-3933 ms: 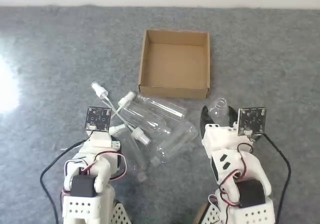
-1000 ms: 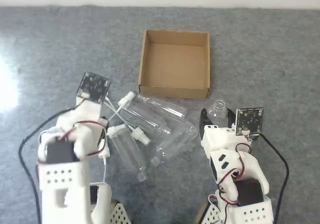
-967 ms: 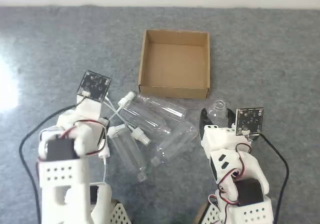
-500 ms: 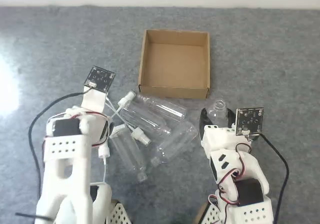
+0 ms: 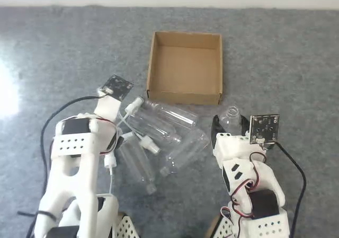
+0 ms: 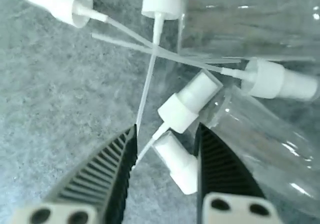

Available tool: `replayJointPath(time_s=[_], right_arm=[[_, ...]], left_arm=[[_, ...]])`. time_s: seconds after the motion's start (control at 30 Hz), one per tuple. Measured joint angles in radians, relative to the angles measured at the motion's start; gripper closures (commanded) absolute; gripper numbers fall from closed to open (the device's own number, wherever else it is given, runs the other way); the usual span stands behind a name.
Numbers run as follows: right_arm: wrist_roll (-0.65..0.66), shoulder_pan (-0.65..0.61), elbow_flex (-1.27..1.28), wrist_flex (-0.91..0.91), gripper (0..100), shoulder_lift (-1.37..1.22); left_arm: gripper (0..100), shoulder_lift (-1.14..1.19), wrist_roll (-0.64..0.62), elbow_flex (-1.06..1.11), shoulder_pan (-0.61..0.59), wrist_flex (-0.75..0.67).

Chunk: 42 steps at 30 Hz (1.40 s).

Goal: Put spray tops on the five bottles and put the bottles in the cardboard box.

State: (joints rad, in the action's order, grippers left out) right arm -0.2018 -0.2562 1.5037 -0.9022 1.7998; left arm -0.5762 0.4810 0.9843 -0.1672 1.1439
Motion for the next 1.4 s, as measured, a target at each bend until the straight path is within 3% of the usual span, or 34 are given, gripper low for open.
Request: replayJointPath(time_s=[0.23,0.87,1.4], right_arm=[[0.000,0.000,0.012,0.000,86.8,0.000],[0.000,0.000,0.012,0.000,86.8,0.000],[0.000,0.000,0.012,0.000,86.6,0.000]], left_arm=[[82,0.000,0.002,-0.032,0.081,0.066],[82,0.009,0.038,-0.043,0.086,0.109],[82,0.574,0.069,-0.396,0.086,0.204]])
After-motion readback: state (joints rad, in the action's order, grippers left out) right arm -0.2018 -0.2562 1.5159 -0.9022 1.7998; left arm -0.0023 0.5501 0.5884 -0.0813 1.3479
